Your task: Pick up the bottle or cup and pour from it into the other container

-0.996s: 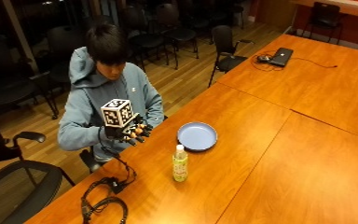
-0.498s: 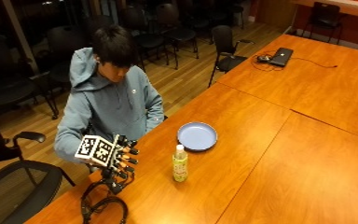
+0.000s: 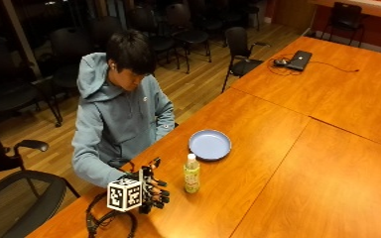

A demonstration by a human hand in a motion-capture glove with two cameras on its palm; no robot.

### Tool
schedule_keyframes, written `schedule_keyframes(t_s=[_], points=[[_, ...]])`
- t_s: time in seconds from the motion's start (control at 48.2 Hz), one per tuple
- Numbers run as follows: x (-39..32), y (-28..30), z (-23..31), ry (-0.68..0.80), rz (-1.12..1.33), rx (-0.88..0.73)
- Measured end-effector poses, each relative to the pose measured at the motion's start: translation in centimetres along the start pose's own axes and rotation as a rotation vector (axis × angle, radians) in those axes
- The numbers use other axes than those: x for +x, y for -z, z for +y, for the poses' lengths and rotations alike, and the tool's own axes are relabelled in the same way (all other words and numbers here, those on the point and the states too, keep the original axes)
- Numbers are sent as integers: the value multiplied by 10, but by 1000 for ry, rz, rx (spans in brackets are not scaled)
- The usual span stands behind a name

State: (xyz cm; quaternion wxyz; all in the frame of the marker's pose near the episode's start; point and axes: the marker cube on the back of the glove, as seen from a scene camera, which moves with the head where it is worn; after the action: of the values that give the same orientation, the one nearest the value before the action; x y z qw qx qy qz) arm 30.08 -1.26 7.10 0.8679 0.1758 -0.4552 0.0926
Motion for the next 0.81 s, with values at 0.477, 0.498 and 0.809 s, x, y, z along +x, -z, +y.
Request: schedule_keyframes(t_s=[0.477, 0.498, 0.809], points=[[-12, -131, -54, 42, -309, -154], [-13, -135, -56, 45, -319, -154], [-38, -177, -73, 57, -314, -68]])
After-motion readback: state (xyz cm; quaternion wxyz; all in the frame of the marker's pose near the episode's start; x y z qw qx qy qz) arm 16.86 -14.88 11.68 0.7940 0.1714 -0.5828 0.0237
